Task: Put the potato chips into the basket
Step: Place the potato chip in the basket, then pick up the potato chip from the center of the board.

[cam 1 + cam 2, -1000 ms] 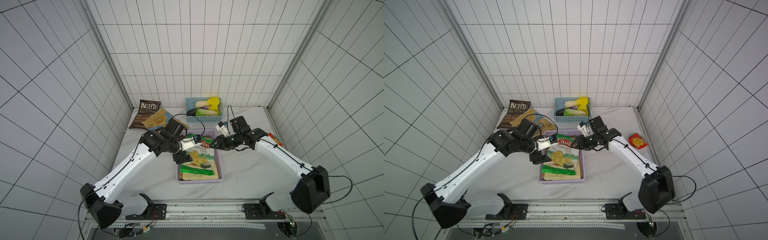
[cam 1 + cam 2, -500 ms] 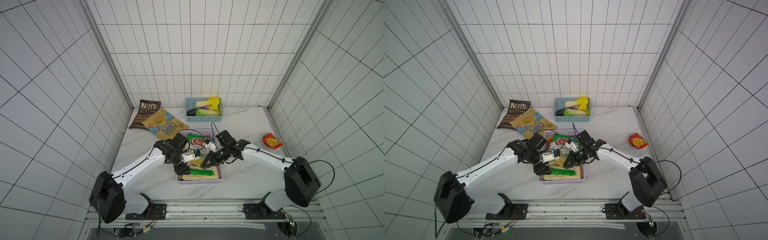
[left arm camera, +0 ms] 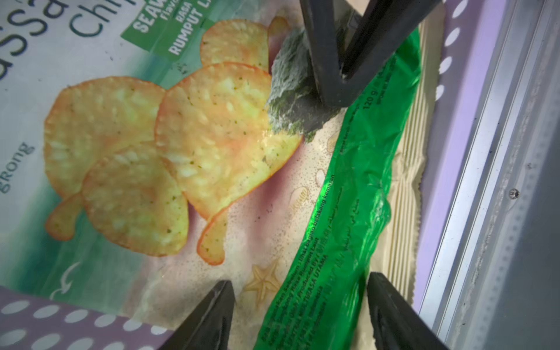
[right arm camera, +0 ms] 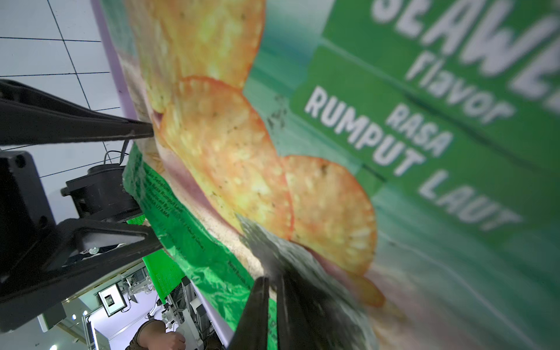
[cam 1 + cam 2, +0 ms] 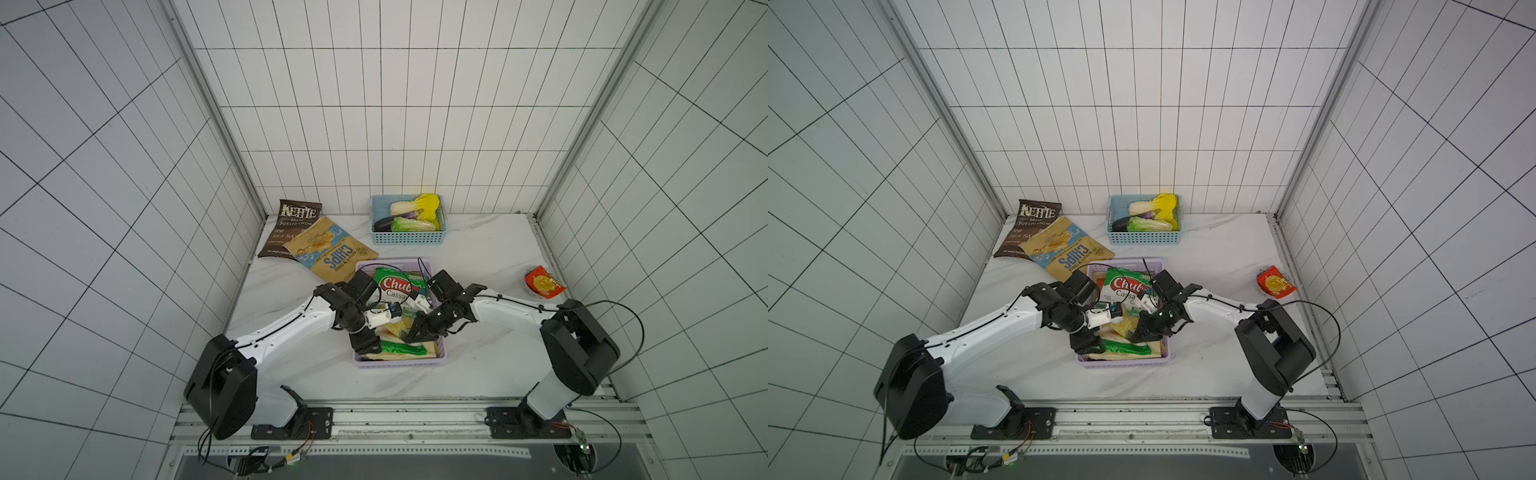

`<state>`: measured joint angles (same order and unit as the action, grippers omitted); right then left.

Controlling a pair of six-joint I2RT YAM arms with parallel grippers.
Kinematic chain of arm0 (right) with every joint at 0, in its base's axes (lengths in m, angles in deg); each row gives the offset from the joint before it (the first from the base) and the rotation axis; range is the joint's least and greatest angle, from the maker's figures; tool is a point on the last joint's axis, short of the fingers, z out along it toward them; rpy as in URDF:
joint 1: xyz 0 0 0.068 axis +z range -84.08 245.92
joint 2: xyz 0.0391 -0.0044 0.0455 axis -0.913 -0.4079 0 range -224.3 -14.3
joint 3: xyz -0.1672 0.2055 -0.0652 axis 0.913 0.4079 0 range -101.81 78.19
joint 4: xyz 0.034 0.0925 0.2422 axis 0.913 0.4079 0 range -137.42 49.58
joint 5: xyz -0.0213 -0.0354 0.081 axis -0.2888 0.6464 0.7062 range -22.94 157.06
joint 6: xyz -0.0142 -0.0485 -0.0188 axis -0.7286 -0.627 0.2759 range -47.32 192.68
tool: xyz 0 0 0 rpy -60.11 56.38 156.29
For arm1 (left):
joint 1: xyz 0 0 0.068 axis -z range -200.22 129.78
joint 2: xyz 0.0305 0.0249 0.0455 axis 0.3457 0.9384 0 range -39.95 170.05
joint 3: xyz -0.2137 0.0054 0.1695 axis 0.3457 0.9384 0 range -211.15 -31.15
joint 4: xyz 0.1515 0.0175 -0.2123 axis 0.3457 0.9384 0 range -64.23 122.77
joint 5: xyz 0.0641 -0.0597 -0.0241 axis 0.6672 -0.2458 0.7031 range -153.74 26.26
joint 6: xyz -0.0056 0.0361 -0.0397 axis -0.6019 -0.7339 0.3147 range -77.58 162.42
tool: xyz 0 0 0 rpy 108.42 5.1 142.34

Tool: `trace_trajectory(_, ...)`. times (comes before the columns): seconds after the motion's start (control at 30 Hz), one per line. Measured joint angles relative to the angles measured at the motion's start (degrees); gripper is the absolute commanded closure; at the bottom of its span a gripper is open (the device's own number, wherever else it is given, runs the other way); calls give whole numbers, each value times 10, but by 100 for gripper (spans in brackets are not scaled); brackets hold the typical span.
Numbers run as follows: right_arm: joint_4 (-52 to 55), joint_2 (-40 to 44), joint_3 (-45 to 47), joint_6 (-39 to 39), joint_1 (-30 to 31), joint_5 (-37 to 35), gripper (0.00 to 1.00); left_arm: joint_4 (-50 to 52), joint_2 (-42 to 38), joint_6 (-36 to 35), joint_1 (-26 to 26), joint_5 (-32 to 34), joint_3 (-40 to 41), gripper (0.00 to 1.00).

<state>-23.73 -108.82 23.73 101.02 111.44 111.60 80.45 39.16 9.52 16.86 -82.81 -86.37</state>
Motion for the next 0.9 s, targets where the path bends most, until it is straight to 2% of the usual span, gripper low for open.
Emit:
trace_trajectory(0.17, 20, 6, -5, -19, 0, -15, 81, 15, -13, 11, -2, -13, -9, 25)
trace_trajectory(0.3, 72, 36, -32, -37, -1, -43, 76, 39, -36, 30, -20, -15, -63, 19)
trace_trajectory(0.37, 96, 61, -59, -45, -5, -54, 74, 43, -53, 39, -42, -15, -102, 11)
trace_trajectory(0.53, 111, 139, -112, -55, -28, -63, 68, 25, -99, 71, -139, -7, -195, 9)
trace_trajectory(0.73, 113, 194, -118, -49, -72, -91, 67, -37, -60, 100, -219, 80, -209, 10)
trace_trajectory(0.9, 97, 220, -91, -33, -103, -99, 67, -121, -4, 71, -231, 204, -130, 11)
